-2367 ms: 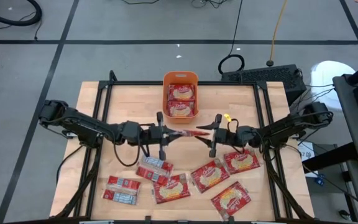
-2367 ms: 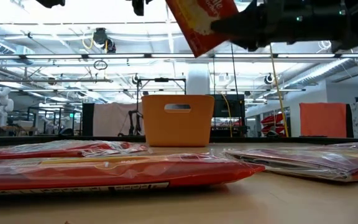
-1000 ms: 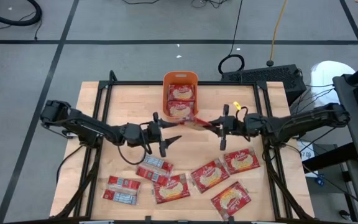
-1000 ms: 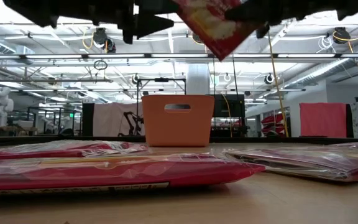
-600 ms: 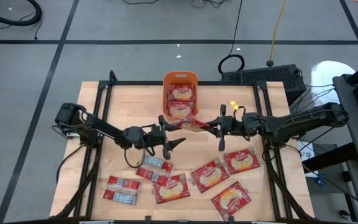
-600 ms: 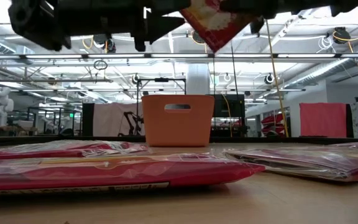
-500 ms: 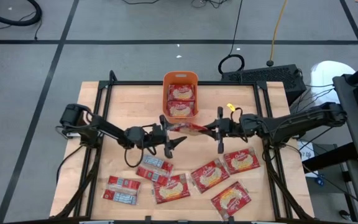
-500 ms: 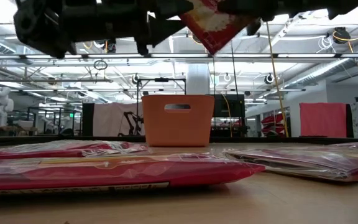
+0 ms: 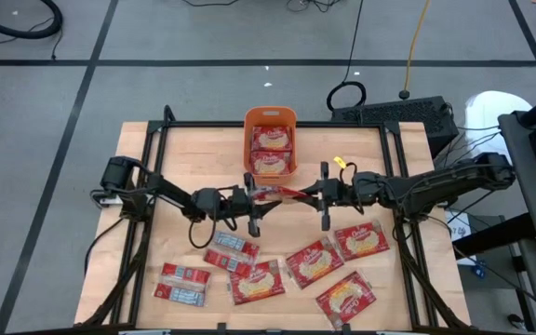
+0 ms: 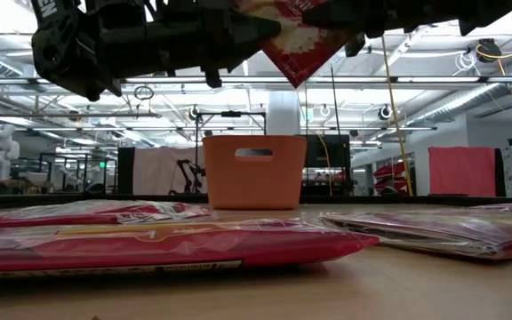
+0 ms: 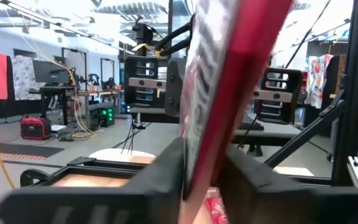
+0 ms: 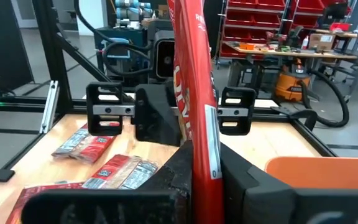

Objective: Sort popcorn bags into baskets
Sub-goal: Put the red popcorn bag into the orange bin

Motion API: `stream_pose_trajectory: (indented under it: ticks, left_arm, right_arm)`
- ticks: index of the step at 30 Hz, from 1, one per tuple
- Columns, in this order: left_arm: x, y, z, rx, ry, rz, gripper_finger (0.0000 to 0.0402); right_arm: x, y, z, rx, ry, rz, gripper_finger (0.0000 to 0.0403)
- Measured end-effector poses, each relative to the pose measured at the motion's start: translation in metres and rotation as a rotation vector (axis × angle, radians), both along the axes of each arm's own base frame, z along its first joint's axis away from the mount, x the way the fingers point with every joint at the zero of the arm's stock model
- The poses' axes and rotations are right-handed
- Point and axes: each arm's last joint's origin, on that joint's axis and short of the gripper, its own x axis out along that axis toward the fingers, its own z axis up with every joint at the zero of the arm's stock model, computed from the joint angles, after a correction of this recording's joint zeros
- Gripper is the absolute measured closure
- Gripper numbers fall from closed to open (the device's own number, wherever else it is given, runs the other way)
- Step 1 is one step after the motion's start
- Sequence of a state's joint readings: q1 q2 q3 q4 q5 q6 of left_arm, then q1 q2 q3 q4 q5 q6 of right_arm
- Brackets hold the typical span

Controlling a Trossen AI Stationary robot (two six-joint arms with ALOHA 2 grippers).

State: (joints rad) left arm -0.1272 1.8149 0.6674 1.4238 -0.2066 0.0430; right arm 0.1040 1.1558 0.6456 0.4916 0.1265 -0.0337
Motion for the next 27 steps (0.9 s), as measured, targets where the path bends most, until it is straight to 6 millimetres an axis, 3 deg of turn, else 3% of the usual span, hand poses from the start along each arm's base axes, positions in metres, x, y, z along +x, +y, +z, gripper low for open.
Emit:
stream_pose_trajectory:
  ticks: [2,4,9,15,23,27]
  left_arm:
    - [0.000,0.001,0.000,-0.007,0.000,0.000,0.0371]
    - [0.000,0.003,0.000,-0.024,-0.002,-0.003,0.0384]
    - [0.000,0.005,0.000,-0.033,-0.007,0.008,0.0364]
    - [-0.001,0.008,0.006,-0.018,-0.066,0.024,0.0384]
    - [0.002,0.014,0.014,-0.025,-0.114,0.042,0.0362]
    - [0.004,0.014,0.015,0.000,-0.106,0.046,0.0374]
  right_arm:
    - [-0.001,0.000,0.000,-0.002,0.002,-0.001,0.0367]
    - [-0.001,0.000,0.002,-0.003,-0.001,-0.012,0.0360]
    - [0.001,-0.002,0.025,0.013,0.093,-0.089,0.0323]
    - [0.001,-0.007,0.071,0.058,0.272,-0.126,0.0283]
    - [0.009,-0.016,0.122,0.034,0.443,-0.163,0.0273]
    - [0.025,-0.022,0.131,0.036,0.558,-0.114,0.0273]
